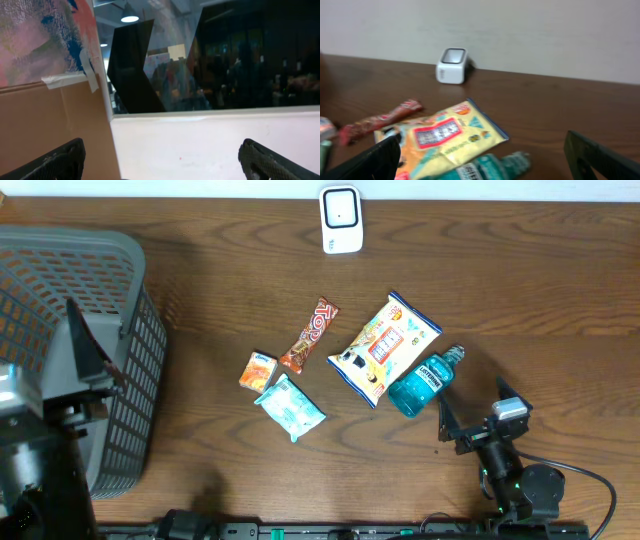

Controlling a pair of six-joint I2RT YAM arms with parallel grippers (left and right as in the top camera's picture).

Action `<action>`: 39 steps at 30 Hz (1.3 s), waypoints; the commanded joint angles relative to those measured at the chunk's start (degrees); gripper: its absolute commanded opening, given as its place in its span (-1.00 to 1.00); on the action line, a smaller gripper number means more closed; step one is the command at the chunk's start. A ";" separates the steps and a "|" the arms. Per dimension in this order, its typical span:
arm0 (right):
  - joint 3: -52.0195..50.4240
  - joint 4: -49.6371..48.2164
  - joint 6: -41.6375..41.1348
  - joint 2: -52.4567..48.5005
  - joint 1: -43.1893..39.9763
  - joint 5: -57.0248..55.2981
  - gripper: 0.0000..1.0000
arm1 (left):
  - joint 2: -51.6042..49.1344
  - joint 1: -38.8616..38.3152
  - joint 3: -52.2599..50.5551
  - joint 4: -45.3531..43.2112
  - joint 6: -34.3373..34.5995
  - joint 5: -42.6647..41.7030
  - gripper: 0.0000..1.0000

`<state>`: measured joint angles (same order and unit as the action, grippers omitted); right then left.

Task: Scan the item barcode
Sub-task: 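Open the left gripper and withdraw the left arm beside the basket, then move the right gripper up toward the Listerine bottle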

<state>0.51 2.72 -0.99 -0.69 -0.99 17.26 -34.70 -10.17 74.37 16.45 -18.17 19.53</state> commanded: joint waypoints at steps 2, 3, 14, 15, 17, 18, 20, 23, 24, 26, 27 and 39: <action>-0.20 -0.17 -16.61 0.31 0.24 8.87 0.98 | 1.40 0.26 -0.26 -0.17 2.25 -2.45 0.96; -0.20 -0.22 -20.65 0.31 0.24 10.51 0.99 | 1.62 0.26 -0.26 -0.20 2.25 -2.58 0.96; -0.20 -0.33 -57.57 0.31 0.24 29.77 0.99 | 8.09 0.96 -0.26 1.31 2.43 -13.07 0.96; -0.20 -0.31 -59.30 0.31 0.24 30.10 0.99 | 8.70 1.42 -0.26 1.31 2.45 -13.07 0.96; -0.20 -0.22 -61.02 0.31 0.24 30.08 0.99 | 9.90 2.64 -0.26 1.31 2.45 -13.11 0.96; -0.20 -0.24 -62.31 0.31 0.24 30.10 0.98 | 10.54 3.28 -0.26 1.27 2.56 -13.14 0.96; -0.20 -0.35 -65.57 0.31 0.24 30.86 0.99 | 11.72 4.46 -0.26 1.25 3.34 -13.16 0.96; -0.20 0.28 -66.88 0.31 0.24 32.81 0.98 | 13.64 6.14 -0.26 1.36 4.11 -15.69 0.96; -0.20 0.79 -66.88 0.31 0.24 32.81 0.99 | 14.05 6.54 -0.26 1.36 4.92 -16.59 0.96; -0.20 1.03 -66.90 0.31 0.24 32.85 0.99 | 14.97 7.43 -0.26 1.36 6.78 -18.91 0.96; -0.20 0.94 -67.36 0.31 0.24 32.92 0.99 | 15.37 7.76 -0.26 1.49 6.75 -19.96 0.96; -0.20 0.96 -66.23 0.31 0.24 34.71 0.99 | 16.46 9.64 -0.26 1.22 8.90 -22.12 0.96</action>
<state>0.51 3.64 -68.64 -0.69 -0.99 49.71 -18.59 -0.80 74.28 17.85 -10.50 -1.45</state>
